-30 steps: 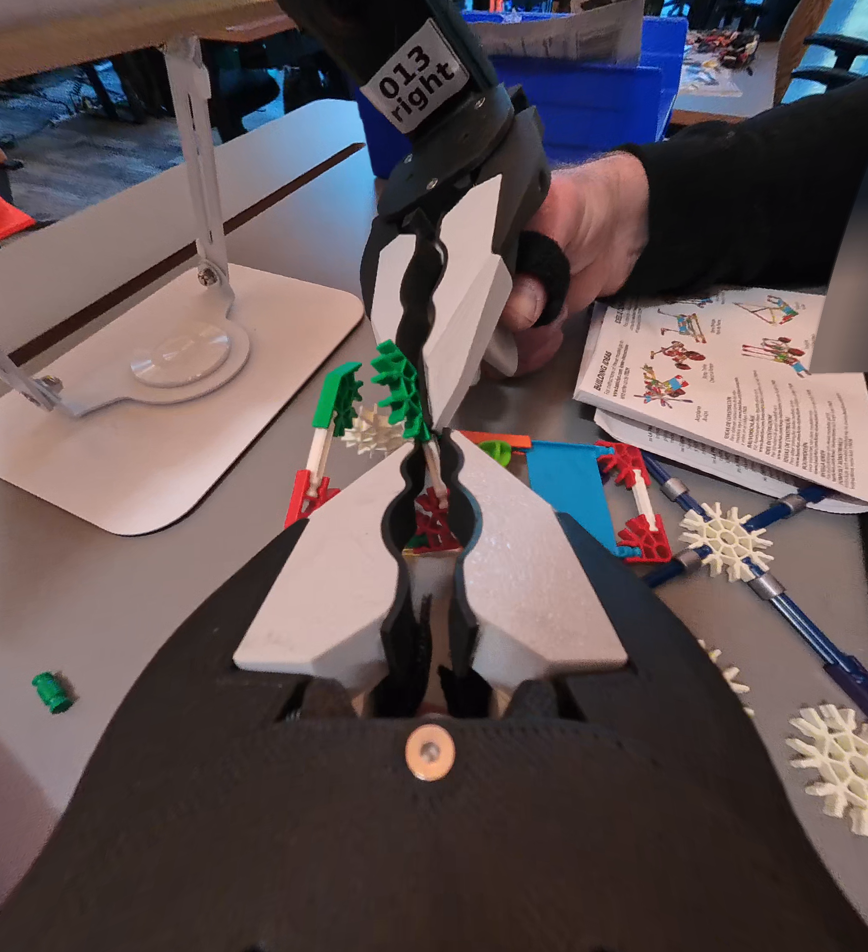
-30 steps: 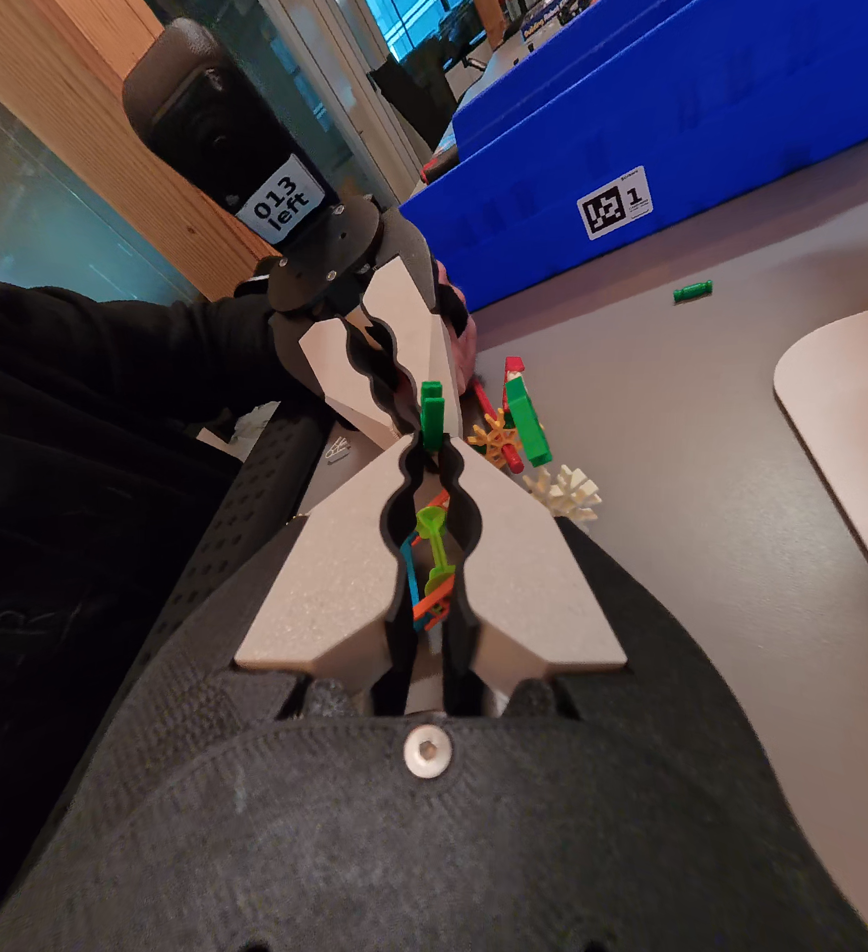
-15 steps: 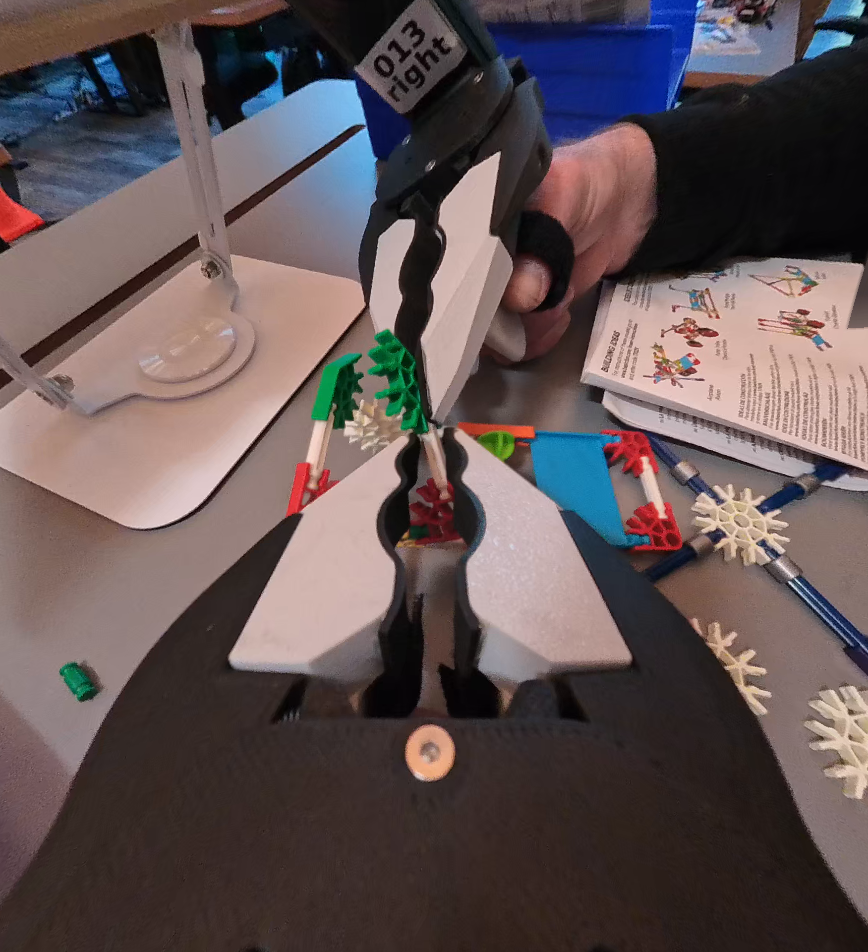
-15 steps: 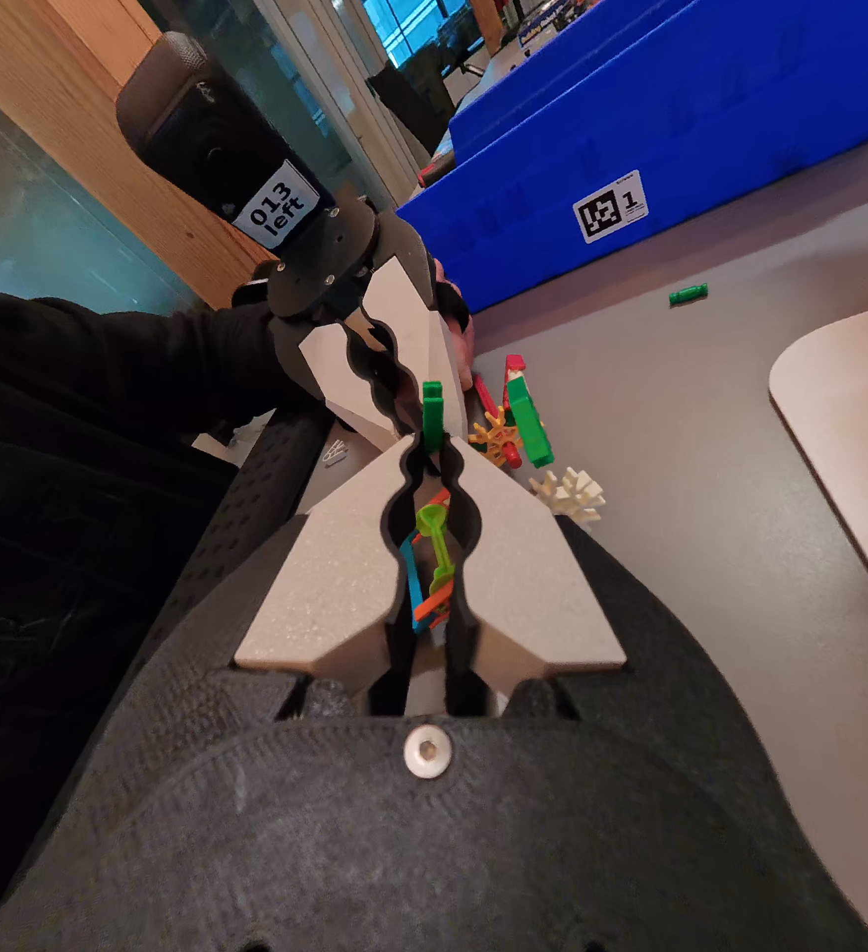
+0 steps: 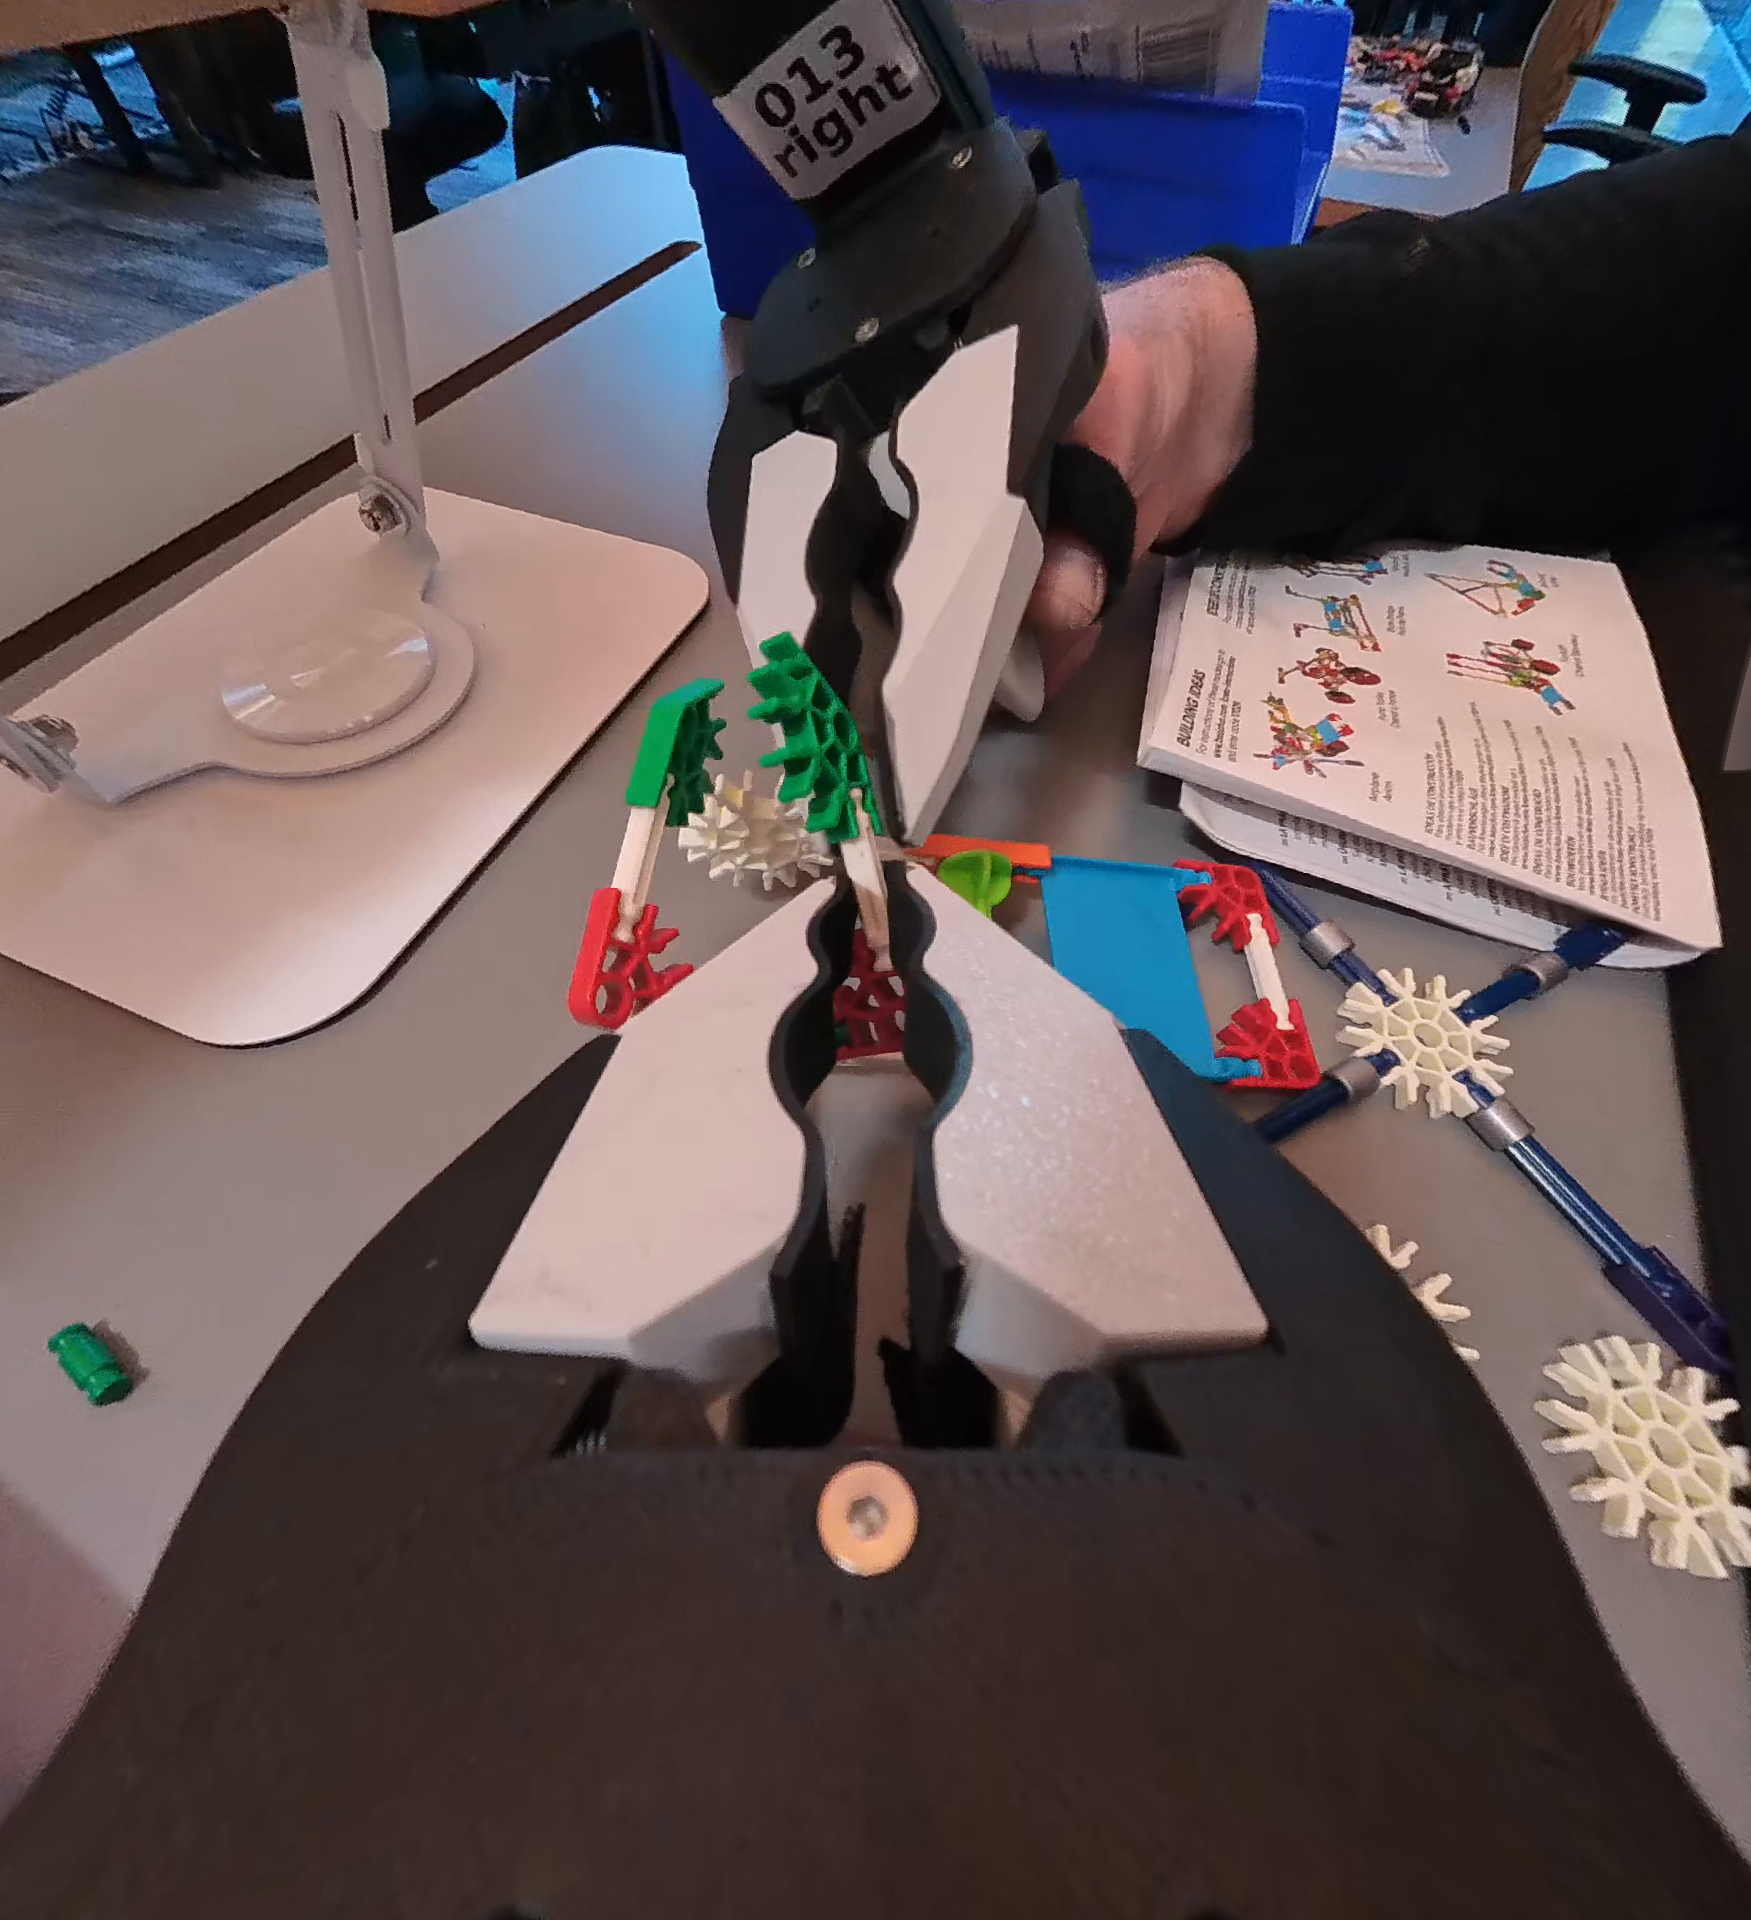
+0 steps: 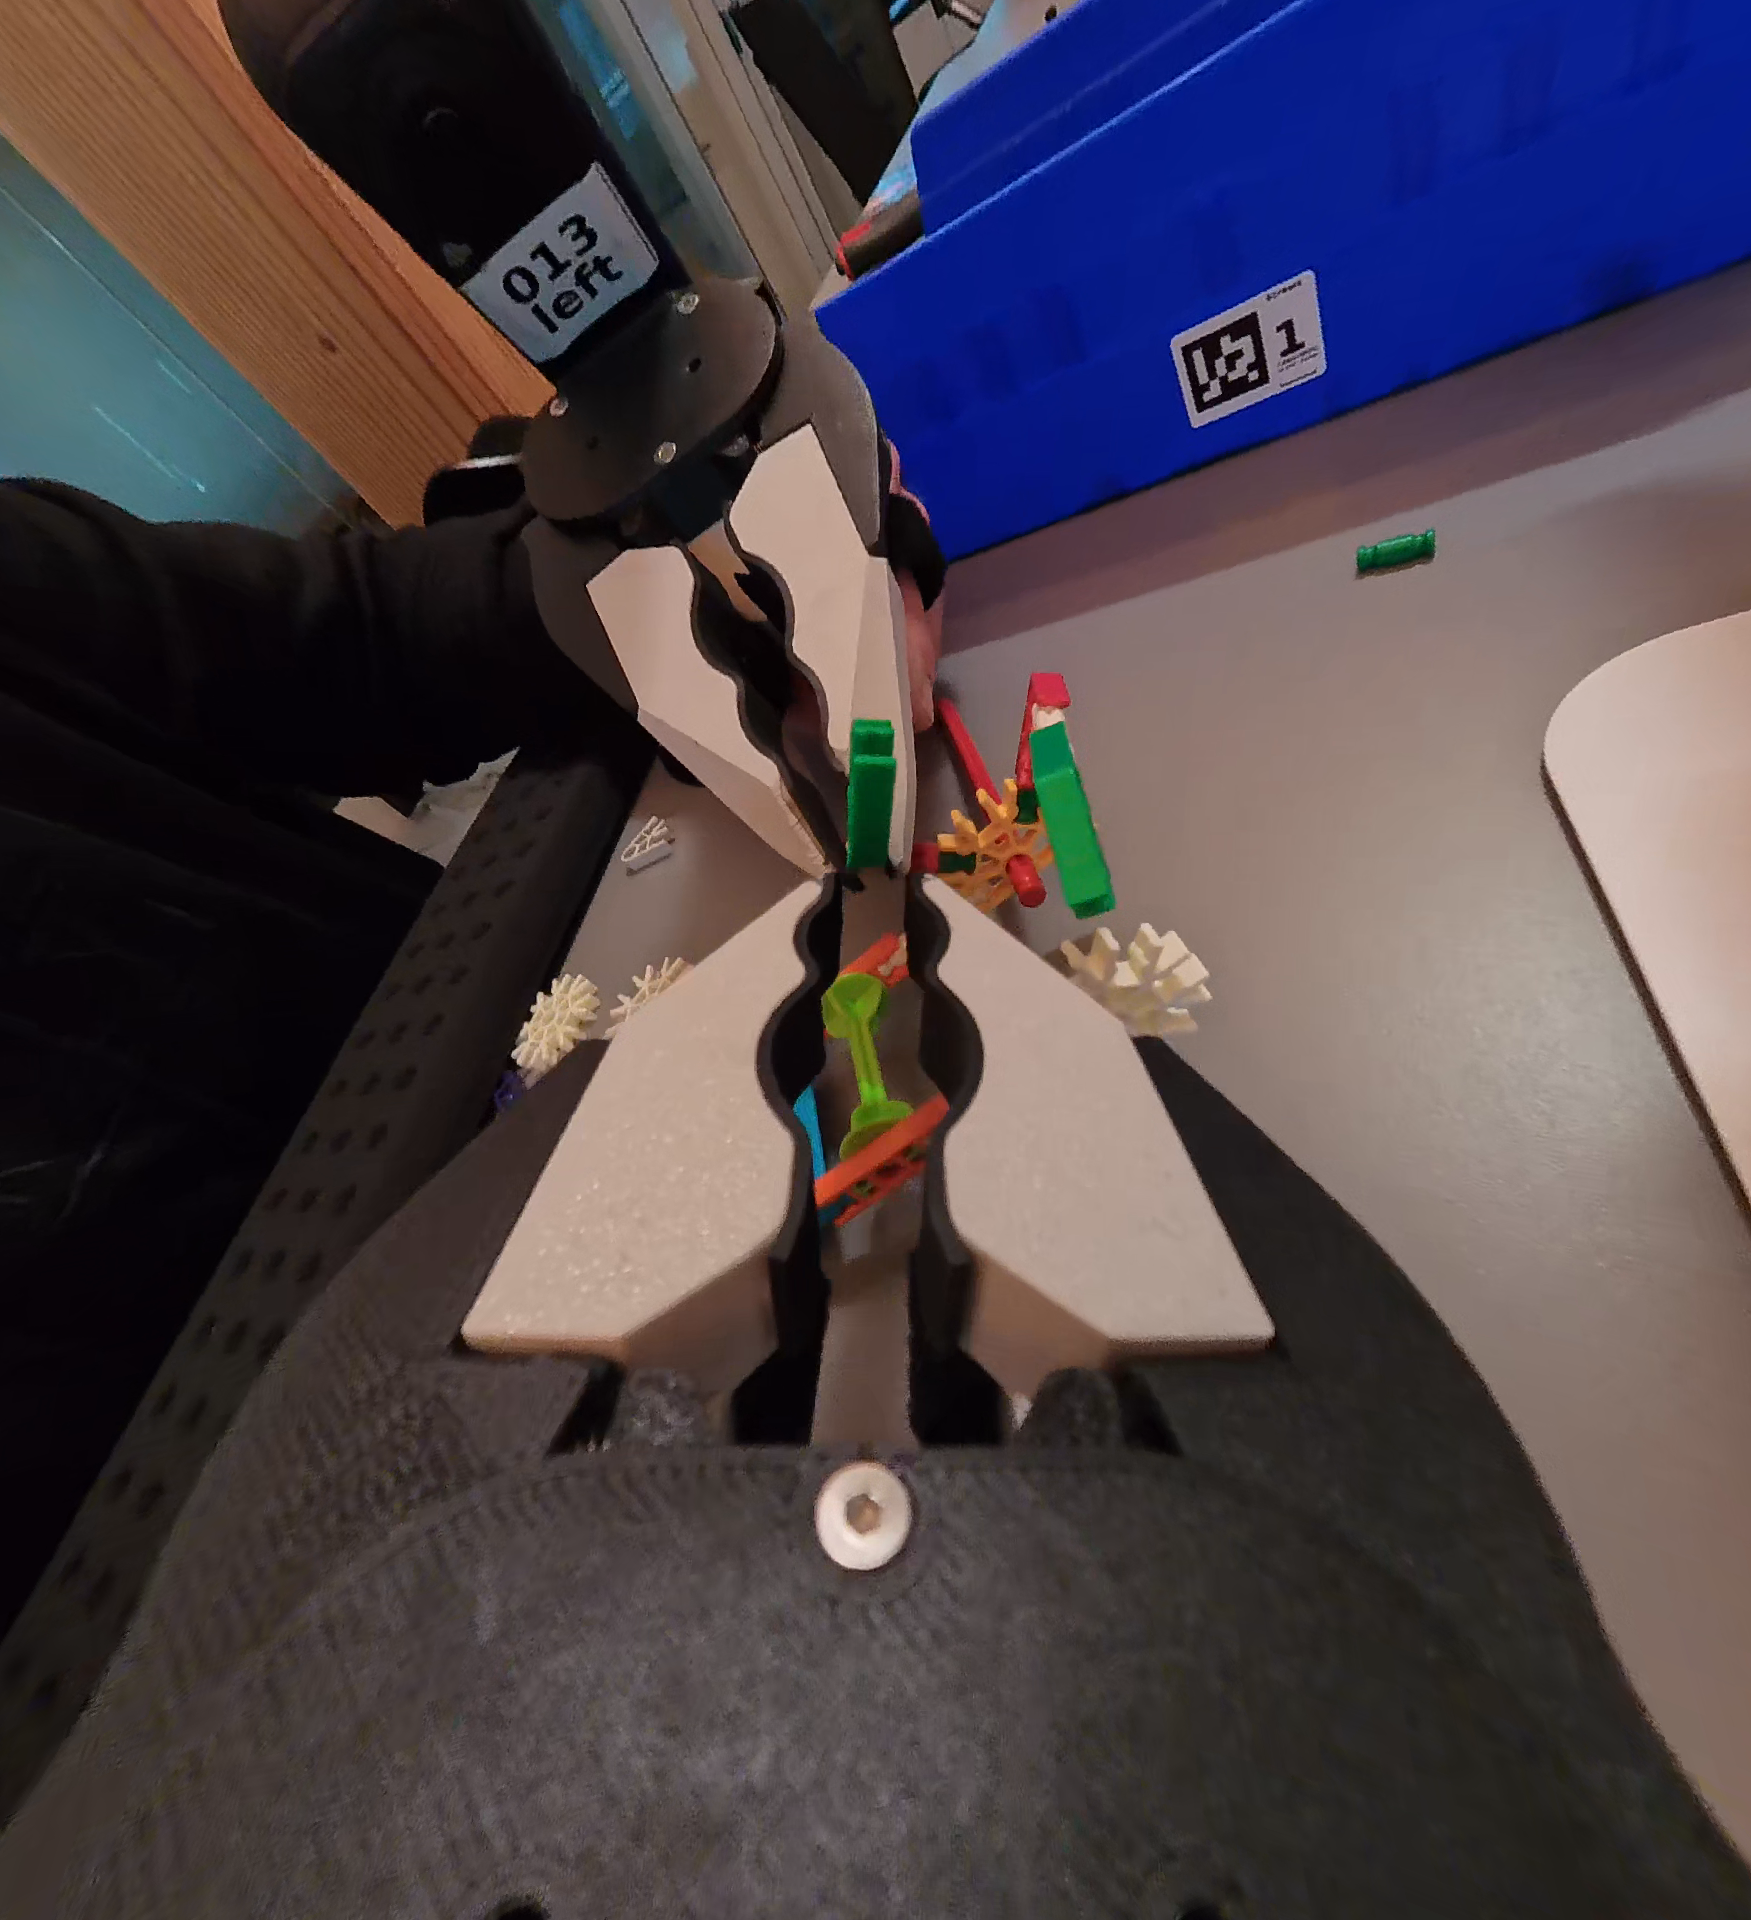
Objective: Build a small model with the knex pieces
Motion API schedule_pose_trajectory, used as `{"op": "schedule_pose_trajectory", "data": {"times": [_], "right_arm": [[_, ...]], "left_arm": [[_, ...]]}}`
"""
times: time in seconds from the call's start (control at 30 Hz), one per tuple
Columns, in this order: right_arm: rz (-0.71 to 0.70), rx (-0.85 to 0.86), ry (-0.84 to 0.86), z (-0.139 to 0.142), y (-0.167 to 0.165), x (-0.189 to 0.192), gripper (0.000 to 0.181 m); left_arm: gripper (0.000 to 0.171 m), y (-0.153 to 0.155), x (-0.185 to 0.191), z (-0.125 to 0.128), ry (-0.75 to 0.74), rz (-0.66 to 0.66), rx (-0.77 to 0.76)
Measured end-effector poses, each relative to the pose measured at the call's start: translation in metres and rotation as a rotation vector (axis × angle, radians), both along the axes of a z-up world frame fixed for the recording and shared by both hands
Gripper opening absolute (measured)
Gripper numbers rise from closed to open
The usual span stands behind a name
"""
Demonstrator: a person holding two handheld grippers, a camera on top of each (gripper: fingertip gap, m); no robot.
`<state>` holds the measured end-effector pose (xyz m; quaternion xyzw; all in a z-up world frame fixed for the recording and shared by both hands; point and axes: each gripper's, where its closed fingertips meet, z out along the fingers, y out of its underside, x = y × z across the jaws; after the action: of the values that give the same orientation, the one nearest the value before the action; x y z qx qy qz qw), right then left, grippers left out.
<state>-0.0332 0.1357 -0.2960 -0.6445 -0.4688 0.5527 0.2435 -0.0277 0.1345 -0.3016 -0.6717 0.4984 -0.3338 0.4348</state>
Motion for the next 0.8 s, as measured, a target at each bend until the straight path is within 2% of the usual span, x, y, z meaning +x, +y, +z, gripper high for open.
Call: {"op": "schedule_pose_trajectory", "data": {"times": [0.13, 0.27, 0.43, 0.53, 0.7, 0.8], "right_arm": [[-0.014, 0.036, 0.028, 0.005, 0.001, -0.001, 0.012], [-0.010, 0.074, -0.012, 0.005, 0.000, -0.001, 0.006], [-0.014, 0.103, -0.029, 0.007, 0.003, 0.002, 0.005], [-0.004, 0.113, -0.034, 0.008, 0.002, 0.002, 0.004], [0.009, 0.129, -0.045, 0.008, -0.002, -0.001, 0.005], [0.013, 0.138, -0.049, 0.008, -0.002, -0.001, 0.005]], "left_arm": [[0.003, 0.000, 0.001, -0.002, -0.003, -0.005, -0.014], [0.004, -0.001, 0.002, 0.000, -0.002, -0.010, 0.003], [0.011, 0.011, -0.017, 0.027, -0.065, 0.039, 0.055], [0.023, 0.031, -0.032, 0.042, -0.092, 0.140, 0.103], [0.037, 0.044, -0.020, 0.006, 0.098, 0.172, 0.071], [0.032, 0.041, -0.013, -0.017, 0.175, 0.140, 0.006]]}}
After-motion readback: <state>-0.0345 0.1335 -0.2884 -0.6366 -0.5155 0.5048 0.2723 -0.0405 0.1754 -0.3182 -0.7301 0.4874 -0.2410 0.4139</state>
